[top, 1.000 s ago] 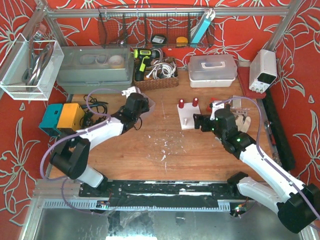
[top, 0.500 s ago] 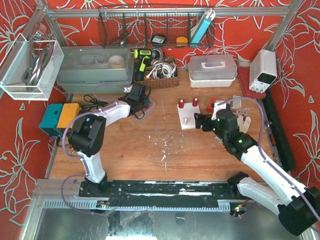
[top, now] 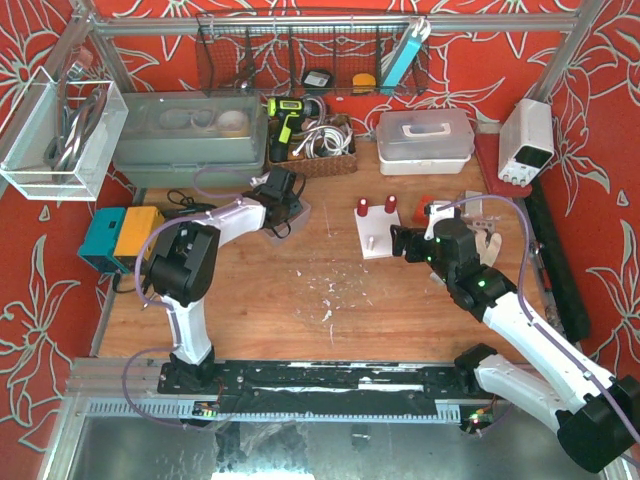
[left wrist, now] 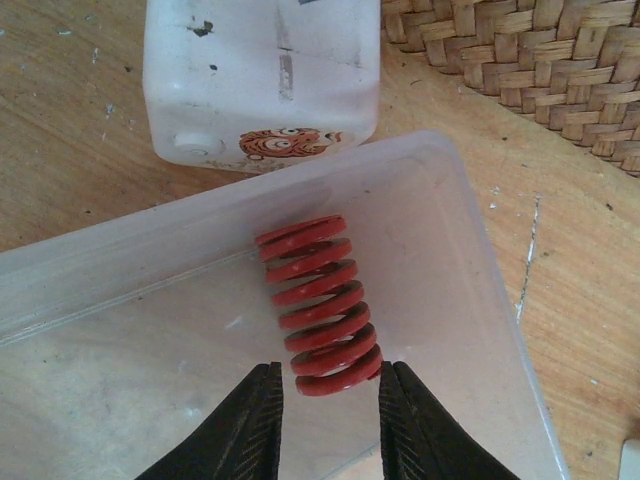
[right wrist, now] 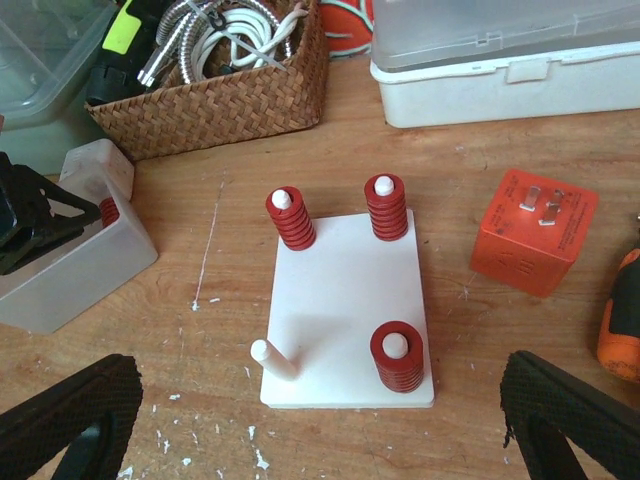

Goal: Install the large spring

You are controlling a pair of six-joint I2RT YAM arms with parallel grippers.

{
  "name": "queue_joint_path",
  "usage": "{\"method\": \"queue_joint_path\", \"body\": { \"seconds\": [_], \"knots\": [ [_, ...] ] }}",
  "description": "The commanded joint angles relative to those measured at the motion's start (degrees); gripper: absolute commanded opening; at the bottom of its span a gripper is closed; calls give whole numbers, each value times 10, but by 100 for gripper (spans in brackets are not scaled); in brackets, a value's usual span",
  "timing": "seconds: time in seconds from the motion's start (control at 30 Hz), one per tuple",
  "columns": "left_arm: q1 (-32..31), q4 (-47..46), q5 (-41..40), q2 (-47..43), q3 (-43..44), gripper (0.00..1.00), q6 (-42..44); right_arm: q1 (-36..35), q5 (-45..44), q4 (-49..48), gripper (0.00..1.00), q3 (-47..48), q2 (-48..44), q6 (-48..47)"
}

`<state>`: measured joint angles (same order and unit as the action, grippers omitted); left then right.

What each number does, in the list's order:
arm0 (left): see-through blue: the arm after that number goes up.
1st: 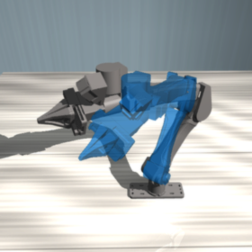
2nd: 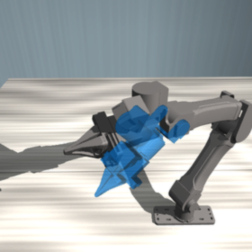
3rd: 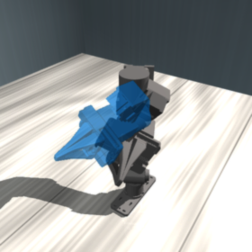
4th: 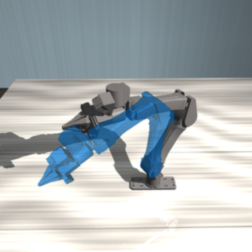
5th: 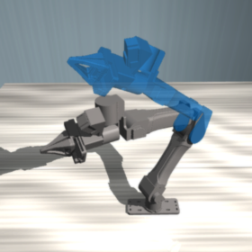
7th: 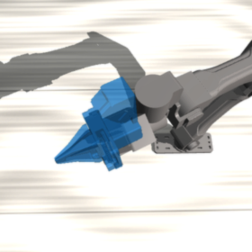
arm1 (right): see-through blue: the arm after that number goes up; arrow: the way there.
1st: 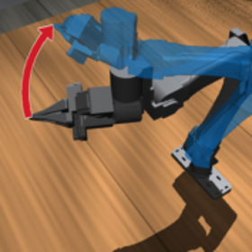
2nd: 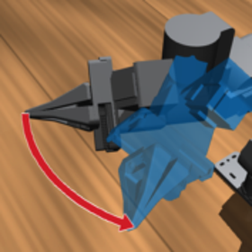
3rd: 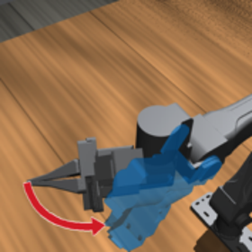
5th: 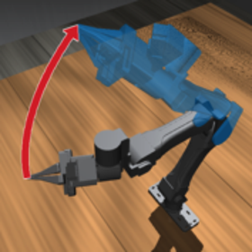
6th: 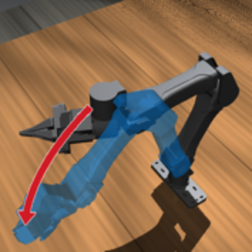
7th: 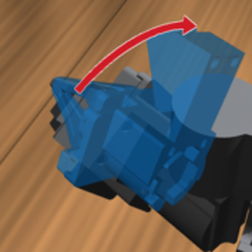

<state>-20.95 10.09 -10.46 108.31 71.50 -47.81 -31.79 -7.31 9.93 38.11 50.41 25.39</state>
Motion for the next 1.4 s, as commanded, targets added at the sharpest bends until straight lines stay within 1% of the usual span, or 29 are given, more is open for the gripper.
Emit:
{"method": "queue_joint_path", "body": {
  "seconds": [0.0,0.23,0.37,0.57,0.8,0.87,1.0,1.2,1.27,1.33,1.37],
  "knots": [
    [3,-11,-15,16,10,33,20,-2,-18,2,98,-5,-8,-1],
    [4,-26,-5,37,24,35,45,-2,-24,2,98,-7,-14,-3],
    [5,-15,-4,57,32,36,40,-2,-27,2,98,-8,-15,-4],
    [9,3,-13,82,21,32,13,-2,-34,4,99,-8,-17,-5],
    [11,3,-13,96,25,29,10,-2,-37,1,98,-10,-16,-6],
    [12,17,-17,99,31,28,3,-2,-37,2,98,-9,-16,-6],
    [12,69,-35,100,55,31,-16,-1,-38,1,98,-9,-16,-6],
    [12,115,-73,95,65,40,-29,-2,-42,-3,98,-11,-13,-6],
    [12,117,-80,98,65,43,-26,-2,-41,-1,98,-9,-11,-5],
    [12,110,-71,104,67,42,-22,-2,-41,-2,98,-9,-11,-5],
    [12,107,-64,108,66,39,-23,-2,-41,-2,98,-9,-12,-5]
  ]
}}
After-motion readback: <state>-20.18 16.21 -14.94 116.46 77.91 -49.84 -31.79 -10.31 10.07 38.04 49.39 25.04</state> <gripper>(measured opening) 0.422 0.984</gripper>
